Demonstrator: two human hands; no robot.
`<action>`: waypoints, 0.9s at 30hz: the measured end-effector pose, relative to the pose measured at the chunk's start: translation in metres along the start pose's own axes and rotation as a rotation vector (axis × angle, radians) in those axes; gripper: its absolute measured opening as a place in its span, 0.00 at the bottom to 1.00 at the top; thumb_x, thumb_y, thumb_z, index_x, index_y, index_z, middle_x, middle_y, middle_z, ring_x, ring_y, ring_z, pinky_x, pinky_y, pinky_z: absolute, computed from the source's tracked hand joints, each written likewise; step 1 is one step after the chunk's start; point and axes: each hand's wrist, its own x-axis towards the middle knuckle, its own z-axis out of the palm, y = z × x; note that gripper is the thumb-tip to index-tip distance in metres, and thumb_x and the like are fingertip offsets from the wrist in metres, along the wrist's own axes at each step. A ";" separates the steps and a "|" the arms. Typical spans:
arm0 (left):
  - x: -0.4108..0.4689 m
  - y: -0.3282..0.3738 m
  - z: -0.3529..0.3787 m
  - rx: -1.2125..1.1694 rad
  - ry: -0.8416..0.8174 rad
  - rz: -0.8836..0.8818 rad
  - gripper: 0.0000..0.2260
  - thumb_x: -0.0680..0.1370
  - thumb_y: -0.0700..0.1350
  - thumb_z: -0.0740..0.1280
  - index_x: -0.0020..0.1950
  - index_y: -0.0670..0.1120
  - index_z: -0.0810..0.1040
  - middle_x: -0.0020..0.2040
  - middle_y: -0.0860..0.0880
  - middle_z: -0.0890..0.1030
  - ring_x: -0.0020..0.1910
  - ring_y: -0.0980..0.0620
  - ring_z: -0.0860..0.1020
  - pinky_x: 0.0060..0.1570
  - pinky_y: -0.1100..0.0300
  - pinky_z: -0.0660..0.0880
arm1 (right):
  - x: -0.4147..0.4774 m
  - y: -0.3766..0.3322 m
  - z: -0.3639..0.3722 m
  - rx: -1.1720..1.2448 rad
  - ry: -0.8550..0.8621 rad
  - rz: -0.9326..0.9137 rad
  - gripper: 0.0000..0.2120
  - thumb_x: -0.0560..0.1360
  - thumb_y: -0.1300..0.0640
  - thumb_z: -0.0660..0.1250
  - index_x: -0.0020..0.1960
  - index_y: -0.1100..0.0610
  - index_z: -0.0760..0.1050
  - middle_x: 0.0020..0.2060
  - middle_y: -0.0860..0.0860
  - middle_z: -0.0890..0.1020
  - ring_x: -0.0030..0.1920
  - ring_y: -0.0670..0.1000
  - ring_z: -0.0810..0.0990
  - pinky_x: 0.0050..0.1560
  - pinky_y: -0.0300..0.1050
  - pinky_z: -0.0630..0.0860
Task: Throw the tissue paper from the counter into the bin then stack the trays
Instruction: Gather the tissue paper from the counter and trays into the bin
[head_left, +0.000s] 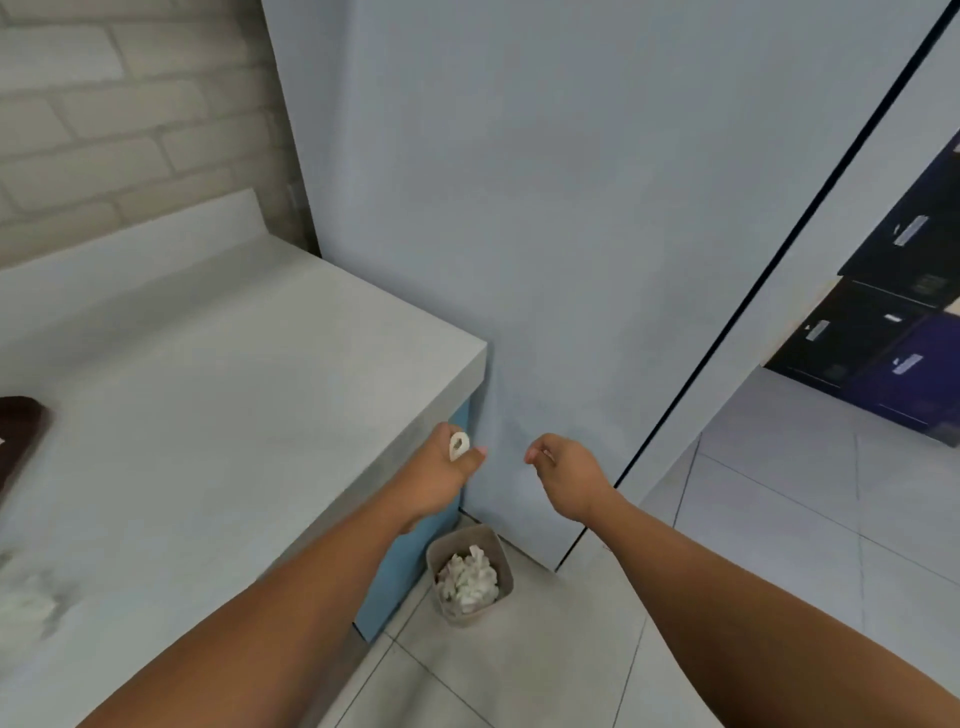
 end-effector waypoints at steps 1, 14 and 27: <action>0.005 0.004 0.014 0.023 0.026 0.012 0.13 0.80 0.58 0.62 0.49 0.49 0.72 0.35 0.53 0.72 0.30 0.57 0.68 0.27 0.61 0.63 | 0.002 0.010 -0.003 -0.038 0.006 0.005 0.14 0.82 0.53 0.59 0.38 0.56 0.71 0.31 0.49 0.73 0.33 0.48 0.71 0.39 0.42 0.65; 0.062 -0.085 0.102 0.196 0.019 -0.208 0.17 0.84 0.50 0.56 0.40 0.45 0.77 0.37 0.49 0.77 0.41 0.47 0.75 0.42 0.56 0.69 | 0.028 0.112 0.042 -0.097 -0.025 0.210 0.27 0.81 0.48 0.58 0.24 0.54 0.61 0.22 0.49 0.65 0.28 0.51 0.67 0.33 0.43 0.63; 0.143 -0.263 0.159 0.263 0.050 -0.477 0.28 0.81 0.61 0.56 0.45 0.37 0.78 0.49 0.35 0.82 0.50 0.36 0.80 0.45 0.53 0.75 | 0.103 0.233 0.178 -0.019 -0.114 0.332 0.27 0.79 0.49 0.58 0.24 0.56 0.61 0.22 0.50 0.66 0.28 0.53 0.67 0.33 0.43 0.64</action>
